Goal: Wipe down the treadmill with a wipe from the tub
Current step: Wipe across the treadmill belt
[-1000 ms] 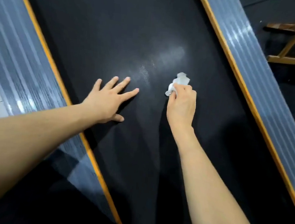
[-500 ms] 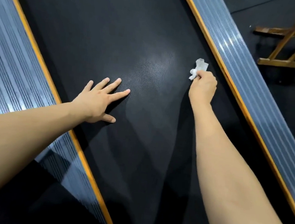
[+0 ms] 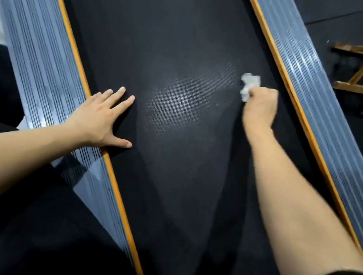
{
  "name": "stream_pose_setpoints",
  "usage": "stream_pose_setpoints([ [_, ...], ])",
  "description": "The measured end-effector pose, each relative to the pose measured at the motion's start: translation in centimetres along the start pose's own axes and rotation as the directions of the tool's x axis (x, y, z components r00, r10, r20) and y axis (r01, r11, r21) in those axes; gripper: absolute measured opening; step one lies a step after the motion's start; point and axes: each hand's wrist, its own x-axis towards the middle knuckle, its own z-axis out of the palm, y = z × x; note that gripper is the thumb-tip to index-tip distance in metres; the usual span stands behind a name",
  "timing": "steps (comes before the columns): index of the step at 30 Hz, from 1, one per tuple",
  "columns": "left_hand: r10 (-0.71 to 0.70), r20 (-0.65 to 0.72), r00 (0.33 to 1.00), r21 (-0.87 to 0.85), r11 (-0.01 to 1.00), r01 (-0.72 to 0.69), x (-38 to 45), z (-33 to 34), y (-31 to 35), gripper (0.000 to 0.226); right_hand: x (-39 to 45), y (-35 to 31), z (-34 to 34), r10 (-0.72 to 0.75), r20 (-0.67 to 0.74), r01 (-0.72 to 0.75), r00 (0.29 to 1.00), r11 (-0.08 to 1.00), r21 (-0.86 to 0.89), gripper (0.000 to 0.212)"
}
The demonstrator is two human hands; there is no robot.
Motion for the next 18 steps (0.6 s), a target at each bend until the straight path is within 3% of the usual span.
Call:
stream_pose_setpoints([
  [2,-0.024,-0.013,1.000,0.023,0.999,0.024,-0.2,0.4,0.3,0.132,0.6,2.0,-0.7,0.100,-0.022,-0.100,0.995,0.995,-0.023,0.026],
  [5,-0.053,-0.039,0.998,0.062,0.997,0.055,-0.5,0.6,0.4,0.130,-3.0,-2.8,-0.5,0.132,-0.100,-0.120,0.986,0.986,0.116,0.024],
  [8,-0.095,-0.081,0.992,0.071,0.992,0.101,-0.9,1.1,0.4,0.133,-10.7,-11.1,1.0,-0.170,-0.072,0.185,0.983,0.908,0.375,0.021],
  [10,-0.155,-0.101,0.983,0.050,0.986,0.161,-1.2,1.5,0.2,0.142,-16.3,-16.2,1.7,-0.435,-0.036,0.400,0.900,0.788,0.468,0.024],
  [12,-0.175,-0.109,0.979,0.031,0.983,0.179,-1.4,1.9,0.0,0.145,-19.6,-18.9,2.2,-0.604,-0.031,0.539,0.796,0.686,0.489,0.023],
  [15,-0.158,-0.077,0.984,0.039,0.986,0.162,-1.7,2.2,-0.8,0.150,-15.9,-16.2,3.4,-0.737,-0.077,0.707,0.671,0.606,0.365,0.022],
  [16,-0.157,-0.078,0.985,0.044,0.986,0.161,-1.6,2.3,-1.0,0.151,-13.5,-14.1,3.4,-0.727,-0.061,0.706,0.684,0.638,0.307,0.023],
  [18,-0.154,-0.066,0.986,0.039,0.987,0.156,-1.5,2.2,-1.2,0.152,-7.5,-8.4,2.7,-0.554,-0.079,0.558,0.829,0.809,0.184,0.022],
])
